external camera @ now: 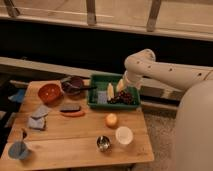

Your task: Place pepper in metal cup

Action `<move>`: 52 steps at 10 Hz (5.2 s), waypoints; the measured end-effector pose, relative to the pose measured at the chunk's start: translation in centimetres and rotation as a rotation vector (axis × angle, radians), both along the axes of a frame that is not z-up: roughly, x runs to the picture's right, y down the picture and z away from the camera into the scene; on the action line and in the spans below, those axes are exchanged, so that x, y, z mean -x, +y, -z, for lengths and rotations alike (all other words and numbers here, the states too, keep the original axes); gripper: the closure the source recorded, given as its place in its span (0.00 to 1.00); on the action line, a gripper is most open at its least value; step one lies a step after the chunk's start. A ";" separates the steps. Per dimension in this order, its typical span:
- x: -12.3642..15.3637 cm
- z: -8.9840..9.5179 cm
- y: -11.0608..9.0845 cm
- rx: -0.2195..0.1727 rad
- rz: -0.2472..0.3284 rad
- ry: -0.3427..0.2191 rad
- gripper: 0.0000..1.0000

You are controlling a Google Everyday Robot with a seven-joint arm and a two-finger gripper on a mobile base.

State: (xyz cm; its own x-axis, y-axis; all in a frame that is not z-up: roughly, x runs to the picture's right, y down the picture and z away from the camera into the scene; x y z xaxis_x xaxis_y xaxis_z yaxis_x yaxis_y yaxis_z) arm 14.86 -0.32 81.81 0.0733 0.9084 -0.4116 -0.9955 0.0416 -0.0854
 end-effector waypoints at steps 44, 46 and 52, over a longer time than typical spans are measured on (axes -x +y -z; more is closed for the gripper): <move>31.1 4.0 8.5 0.007 0.843 -0.667 0.26; 32.7 4.0 9.9 0.022 0.864 -0.726 0.26; 32.8 3.7 10.0 0.027 0.870 -0.730 0.26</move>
State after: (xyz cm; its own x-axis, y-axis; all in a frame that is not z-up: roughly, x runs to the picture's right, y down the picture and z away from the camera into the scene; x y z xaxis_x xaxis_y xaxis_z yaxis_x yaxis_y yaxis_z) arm -17.97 9.69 78.15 0.9053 0.4236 -0.0307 -0.3417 0.6837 -0.6448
